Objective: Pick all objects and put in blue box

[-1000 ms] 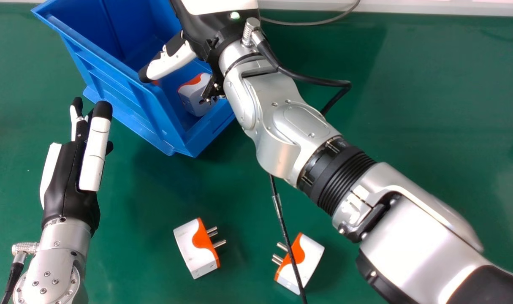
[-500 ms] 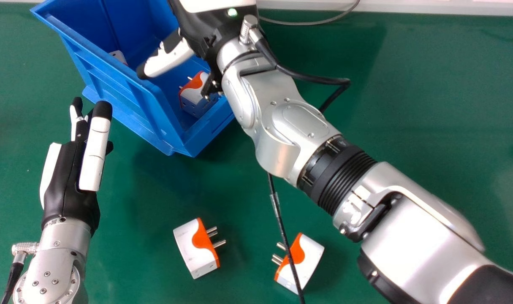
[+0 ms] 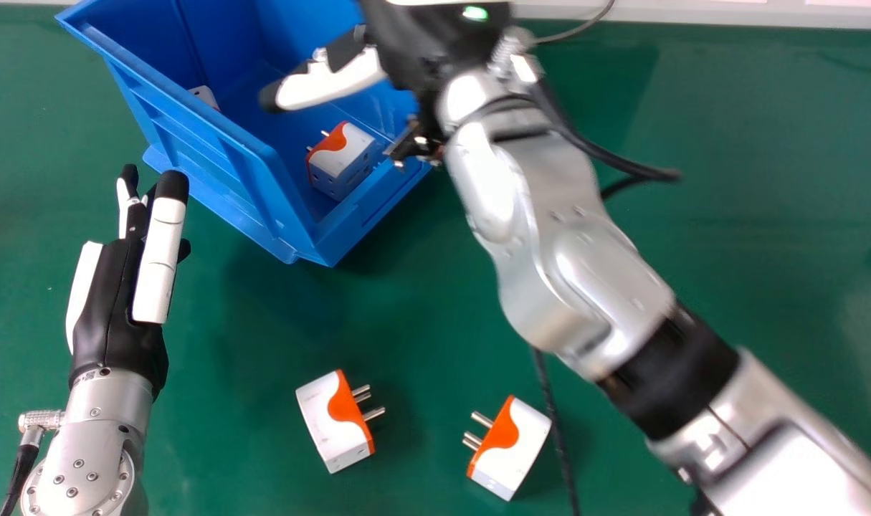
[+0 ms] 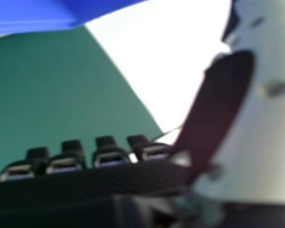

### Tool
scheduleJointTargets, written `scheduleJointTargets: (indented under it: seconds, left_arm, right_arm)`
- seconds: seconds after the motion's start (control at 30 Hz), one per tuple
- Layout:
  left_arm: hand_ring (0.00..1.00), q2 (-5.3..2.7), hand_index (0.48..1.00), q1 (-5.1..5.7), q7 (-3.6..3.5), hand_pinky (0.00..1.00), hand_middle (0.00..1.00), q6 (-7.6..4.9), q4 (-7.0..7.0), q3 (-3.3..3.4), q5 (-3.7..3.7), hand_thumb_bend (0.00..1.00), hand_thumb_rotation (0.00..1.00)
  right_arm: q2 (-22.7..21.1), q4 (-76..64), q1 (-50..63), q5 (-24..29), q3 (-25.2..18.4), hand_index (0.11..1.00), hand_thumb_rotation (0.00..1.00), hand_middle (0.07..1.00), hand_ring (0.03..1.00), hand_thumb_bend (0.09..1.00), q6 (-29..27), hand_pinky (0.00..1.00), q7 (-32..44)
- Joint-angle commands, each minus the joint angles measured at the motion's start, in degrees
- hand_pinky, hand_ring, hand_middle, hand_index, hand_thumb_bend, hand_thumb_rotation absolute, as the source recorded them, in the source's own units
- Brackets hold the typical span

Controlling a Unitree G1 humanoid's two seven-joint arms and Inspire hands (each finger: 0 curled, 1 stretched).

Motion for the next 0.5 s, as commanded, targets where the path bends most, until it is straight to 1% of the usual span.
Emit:
scheduleJointTargets:
  seconds: [0.0,0.07,0.1,0.2,0.3,0.37,0.43,0.47]
  left_arm:
    - [0.99,0.79,1.000,-0.88,-0.25,0.94,1.00,-1.03,-0.08,0.31,0.16,0.80,1.00]
    - [0.99,0.91,1.000,-1.31,-0.43,0.95,1.00,-1.13,0.43,0.46,-0.07,0.79,1.00]
    - [0.99,0.91,1.000,-1.39,-0.48,0.95,1.00,-1.13,0.46,0.50,-0.14,0.79,1.00]
    - [0.99,0.90,1.000,-1.97,-0.42,0.95,1.00,-1.23,0.99,0.56,-0.13,0.79,1.00]
    - [1.00,0.80,1.000,-2.48,-0.33,0.95,1.00,-1.63,1.91,0.73,-0.23,0.79,1.00]
    - [0.99,0.65,1.000,-2.78,-0.09,0.95,1.00,-2.06,2.42,0.70,-0.04,0.78,1.00]
    - [0.99,0.56,1.000,-2.92,0.13,0.95,1.00,-2.43,2.69,0.63,0.14,0.78,1.00]
    - [0.99,0.47,1.000,-2.96,0.35,0.95,1.00,-2.48,2.70,0.55,0.30,0.79,1.00]
  right_arm:
    - [1.0,-10.5,5.3,-2.9,-1.6,1.000,0.48,1.000,1.000,1.000,4.2,1.00,1.6]
    - [1.3,-15.4,9.6,-4.9,-1.3,1.000,0.49,1.000,1.000,1.000,7.0,1.00,3.0]
    - [1.3,-17.9,11.8,-6.3,-1.0,1.000,0.49,1.000,1.000,1.000,8.4,1.00,3.7]
    - [1.1,-25.5,19.3,-9.4,-0.5,1.000,0.49,1.000,1.000,1.000,10.9,1.00,6.6]
    - [1.2,-30.4,24.8,-12.7,0.7,1.000,0.48,1.000,1.000,1.000,11.8,1.00,9.0]
    - [1.8,-32.9,28.6,-15.5,2.3,1.000,0.48,1.000,1.000,1.000,11.9,1.00,10.0]
    - [2.3,-34.2,31.1,-17.7,3.3,1.000,0.47,1.000,1.000,1.000,11.3,1.00,10.8]
    - [2.3,-35.3,33.4,-18.9,4.5,1.000,0.46,1.000,1.000,1.000,10.8,1.00,11.2]
